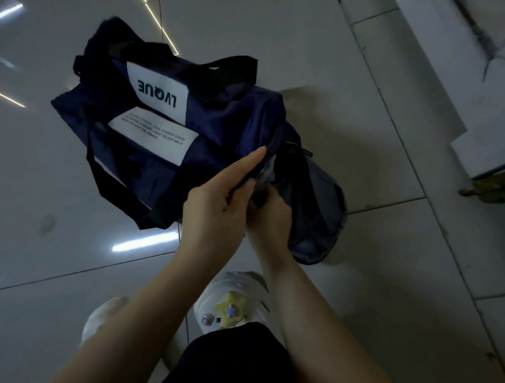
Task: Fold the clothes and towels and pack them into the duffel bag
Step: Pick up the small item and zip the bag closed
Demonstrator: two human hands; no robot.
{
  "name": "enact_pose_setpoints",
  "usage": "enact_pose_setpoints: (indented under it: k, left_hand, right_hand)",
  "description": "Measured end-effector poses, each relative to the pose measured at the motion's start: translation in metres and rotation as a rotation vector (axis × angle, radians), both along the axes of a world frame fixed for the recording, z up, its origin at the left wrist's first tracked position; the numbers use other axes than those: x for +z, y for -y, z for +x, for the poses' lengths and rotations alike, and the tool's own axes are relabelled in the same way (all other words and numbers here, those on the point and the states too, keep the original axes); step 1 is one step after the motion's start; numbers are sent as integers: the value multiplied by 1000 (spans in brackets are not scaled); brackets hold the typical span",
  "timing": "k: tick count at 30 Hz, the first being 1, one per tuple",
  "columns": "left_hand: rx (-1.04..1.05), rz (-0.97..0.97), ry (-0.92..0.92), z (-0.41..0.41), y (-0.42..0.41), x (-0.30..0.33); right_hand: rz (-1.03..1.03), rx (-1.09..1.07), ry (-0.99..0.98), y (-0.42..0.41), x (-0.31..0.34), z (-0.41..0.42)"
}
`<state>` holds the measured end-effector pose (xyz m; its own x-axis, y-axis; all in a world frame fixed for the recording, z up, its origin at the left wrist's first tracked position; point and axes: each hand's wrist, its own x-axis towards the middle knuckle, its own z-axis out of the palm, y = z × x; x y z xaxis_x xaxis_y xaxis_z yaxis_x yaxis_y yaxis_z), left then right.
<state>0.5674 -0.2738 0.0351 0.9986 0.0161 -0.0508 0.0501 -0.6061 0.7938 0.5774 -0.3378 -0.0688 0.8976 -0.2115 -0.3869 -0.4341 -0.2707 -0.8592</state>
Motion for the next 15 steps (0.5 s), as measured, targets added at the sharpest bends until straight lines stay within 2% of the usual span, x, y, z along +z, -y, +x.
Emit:
enact_pose_setpoints:
  k: [4, 10, 13, 15]
  left_hand:
    - [3, 9, -30, 1, -10, -2]
    - [19, 199, 25, 14, -31, -7]
    - [9, 353, 87, 4, -31, -13]
    - [-19, 489, 220, -5, -27, -18]
  right_hand:
    - [-96, 156, -137, -3, -11, 16]
    - [81, 87, -43, 18, -8, -10]
    - [-82, -29, 8, 54, -8, -27]
    - [-260, -170, -30, 83, -14, -37]
